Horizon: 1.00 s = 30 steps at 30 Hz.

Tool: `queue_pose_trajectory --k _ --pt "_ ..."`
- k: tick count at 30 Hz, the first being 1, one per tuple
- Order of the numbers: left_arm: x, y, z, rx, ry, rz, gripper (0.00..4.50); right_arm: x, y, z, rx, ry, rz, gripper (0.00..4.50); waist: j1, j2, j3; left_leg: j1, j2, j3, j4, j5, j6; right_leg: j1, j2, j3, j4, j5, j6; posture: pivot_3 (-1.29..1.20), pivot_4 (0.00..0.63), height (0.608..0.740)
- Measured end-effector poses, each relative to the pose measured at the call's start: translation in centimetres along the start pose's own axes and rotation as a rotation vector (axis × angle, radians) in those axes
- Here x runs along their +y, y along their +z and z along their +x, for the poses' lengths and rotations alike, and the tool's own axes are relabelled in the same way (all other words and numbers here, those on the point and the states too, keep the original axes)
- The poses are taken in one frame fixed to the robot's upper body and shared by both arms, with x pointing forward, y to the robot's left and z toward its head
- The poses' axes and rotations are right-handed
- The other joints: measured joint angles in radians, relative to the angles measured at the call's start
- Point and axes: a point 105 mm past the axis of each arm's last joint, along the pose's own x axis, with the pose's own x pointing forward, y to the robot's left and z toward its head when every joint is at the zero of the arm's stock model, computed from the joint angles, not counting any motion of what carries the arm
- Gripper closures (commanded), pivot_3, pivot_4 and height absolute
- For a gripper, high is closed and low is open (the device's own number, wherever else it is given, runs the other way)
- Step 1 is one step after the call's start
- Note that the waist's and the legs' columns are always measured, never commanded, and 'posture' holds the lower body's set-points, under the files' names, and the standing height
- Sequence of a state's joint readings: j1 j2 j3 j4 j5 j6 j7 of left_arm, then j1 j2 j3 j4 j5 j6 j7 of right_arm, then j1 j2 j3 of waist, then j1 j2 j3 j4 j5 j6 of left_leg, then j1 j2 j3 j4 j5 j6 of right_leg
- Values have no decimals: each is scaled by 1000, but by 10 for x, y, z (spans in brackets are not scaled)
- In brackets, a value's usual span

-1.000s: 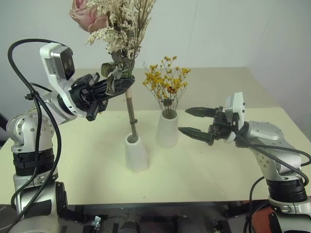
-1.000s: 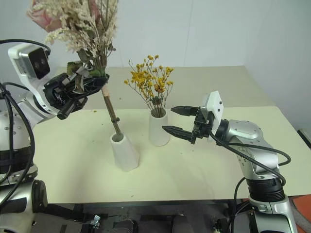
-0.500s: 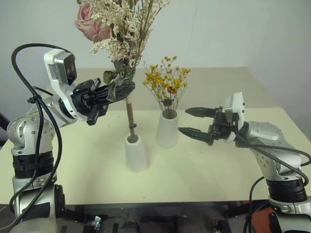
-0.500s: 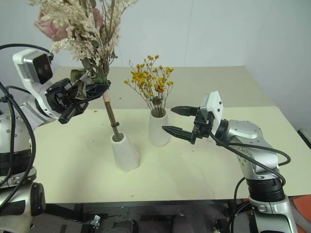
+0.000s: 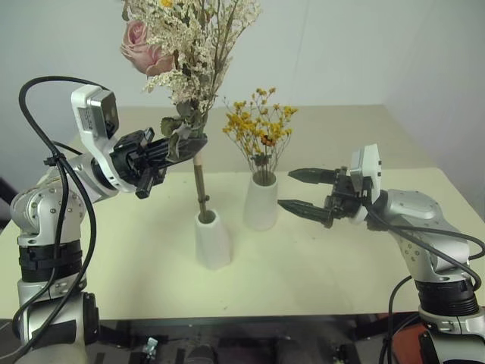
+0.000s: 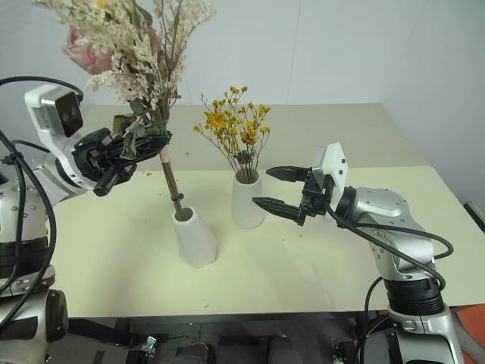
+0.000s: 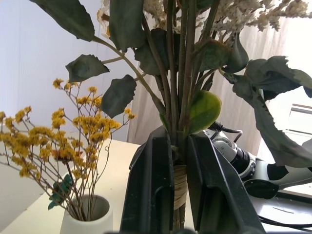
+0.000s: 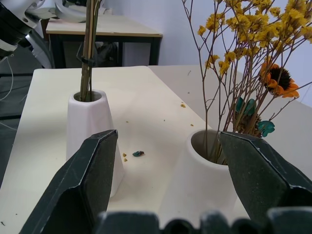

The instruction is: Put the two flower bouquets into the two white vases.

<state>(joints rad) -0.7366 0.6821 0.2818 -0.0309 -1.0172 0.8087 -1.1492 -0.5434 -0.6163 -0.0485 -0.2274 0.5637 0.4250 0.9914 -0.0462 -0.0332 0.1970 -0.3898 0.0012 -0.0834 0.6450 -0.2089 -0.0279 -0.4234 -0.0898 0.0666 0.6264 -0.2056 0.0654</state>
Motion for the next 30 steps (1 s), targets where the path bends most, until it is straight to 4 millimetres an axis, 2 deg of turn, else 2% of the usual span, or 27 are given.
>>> queue_pose_trajectory --k 30 --pt "-2 -24 -2 48 50 -27 4351 0 0 0 2 0 0 585 1 0 0 0 0 0 0 0 0 0 0 0 0 0 0 0 150 740"
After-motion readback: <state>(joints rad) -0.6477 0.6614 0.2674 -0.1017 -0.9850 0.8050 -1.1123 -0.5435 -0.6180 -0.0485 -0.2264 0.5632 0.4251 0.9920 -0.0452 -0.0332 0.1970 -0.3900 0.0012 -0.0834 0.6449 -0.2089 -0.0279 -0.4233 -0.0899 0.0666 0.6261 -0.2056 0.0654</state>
